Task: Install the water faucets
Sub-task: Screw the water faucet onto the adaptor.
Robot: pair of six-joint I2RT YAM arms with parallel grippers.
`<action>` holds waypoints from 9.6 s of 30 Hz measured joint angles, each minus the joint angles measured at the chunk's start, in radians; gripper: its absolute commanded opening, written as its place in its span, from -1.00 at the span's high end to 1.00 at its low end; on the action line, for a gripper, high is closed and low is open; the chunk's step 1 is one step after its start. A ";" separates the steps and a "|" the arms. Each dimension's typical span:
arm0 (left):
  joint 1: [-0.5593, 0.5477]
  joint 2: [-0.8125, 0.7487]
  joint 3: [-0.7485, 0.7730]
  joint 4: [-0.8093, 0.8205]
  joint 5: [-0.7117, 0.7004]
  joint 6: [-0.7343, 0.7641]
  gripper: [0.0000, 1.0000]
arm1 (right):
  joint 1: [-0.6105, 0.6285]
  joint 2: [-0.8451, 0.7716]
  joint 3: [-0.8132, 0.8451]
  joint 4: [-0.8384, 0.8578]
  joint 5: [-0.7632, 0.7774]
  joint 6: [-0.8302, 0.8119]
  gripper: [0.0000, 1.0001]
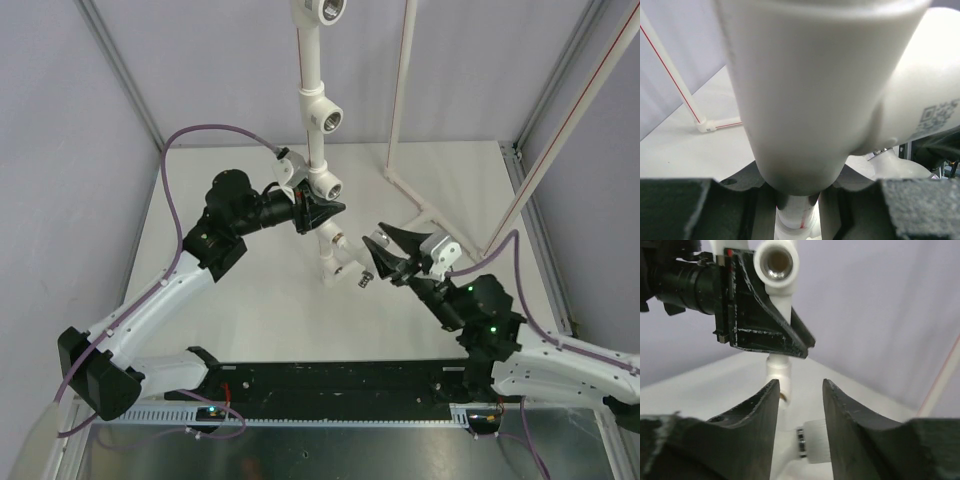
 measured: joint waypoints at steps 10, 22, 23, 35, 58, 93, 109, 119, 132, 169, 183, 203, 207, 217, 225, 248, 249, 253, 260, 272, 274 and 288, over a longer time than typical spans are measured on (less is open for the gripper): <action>0.014 0.000 0.000 0.001 0.024 -0.002 0.99 | -0.008 -0.224 0.097 -0.551 -0.106 -0.682 -0.29; 0.024 0.002 -0.001 0.008 0.055 -0.003 0.99 | 0.023 -0.274 0.014 -0.683 -0.136 -1.161 -0.55; 0.025 0.002 -0.001 0.008 0.056 -0.003 1.00 | 0.027 -0.258 0.014 -0.680 -0.142 -1.179 -0.55; 0.029 0.004 -0.001 0.012 0.063 -0.008 0.99 | 0.044 -0.093 0.014 -0.626 -0.193 -1.263 -0.56; 0.031 0.007 -0.001 0.018 0.074 -0.010 1.00 | -0.074 0.093 0.076 -0.506 -0.375 -1.379 0.23; 0.055 0.011 -0.003 0.030 0.051 -0.028 0.99 | 0.013 0.190 0.045 -0.196 -0.199 -0.733 1.00; 0.045 0.012 -0.003 0.033 0.058 -0.022 0.99 | -0.035 0.155 -0.043 0.135 -0.138 0.163 1.00; 0.041 0.014 -0.004 0.037 0.067 -0.019 1.00 | -0.064 0.013 -0.020 -0.108 -0.196 0.138 -0.09; 0.041 0.014 -0.004 0.037 0.067 -0.019 1.00 | -0.081 -0.330 0.074 -0.475 0.034 0.494 -0.25; 0.052 0.015 -0.004 0.037 0.061 -0.022 1.00 | -0.163 0.055 -0.010 -0.347 -0.049 1.612 0.97; 0.056 0.015 -0.004 0.037 0.059 -0.022 0.99 | -0.183 0.090 -0.010 -0.297 -0.098 1.543 0.18; 0.061 0.015 -0.004 0.039 0.058 -0.018 0.99 | -0.114 0.135 0.035 -0.262 -0.006 1.170 1.00; 0.058 0.015 -0.004 0.038 0.064 -0.019 1.00 | -0.051 0.144 0.055 -0.238 0.051 0.776 1.00; 0.058 0.015 -0.004 0.038 0.058 -0.019 1.00 | 0.016 0.184 0.058 -0.148 0.130 0.442 1.00; 0.061 0.016 -0.004 0.039 0.051 -0.020 1.00 | -0.054 0.187 0.044 -0.121 0.093 0.771 1.00; 0.068 0.015 -0.004 0.036 0.042 -0.019 1.00 | -0.022 0.240 -0.057 -0.050 0.196 1.864 1.00; 0.068 0.015 -0.004 0.035 0.041 -0.019 1.00 | -0.014 0.243 -0.059 -0.048 0.207 1.901 1.00; 0.068 0.015 -0.004 0.035 0.040 -0.019 0.99 | 0.031 0.268 -0.076 -0.029 0.240 2.057 1.00; 0.068 0.014 -0.004 0.033 0.051 -0.018 1.00 | 0.100 0.322 -0.097 0.070 0.349 2.201 1.00; 0.056 0.014 -0.004 0.033 0.065 -0.018 1.00 | 0.161 0.205 -0.146 -0.077 0.347 2.232 1.00; 0.056 0.014 -0.004 0.033 0.065 -0.018 1.00 | 0.162 0.188 -0.161 -0.113 0.345 2.232 1.00; 0.055 0.014 -0.004 0.033 0.065 -0.018 0.99 | 0.084 0.002 -0.111 -0.210 0.227 1.320 1.00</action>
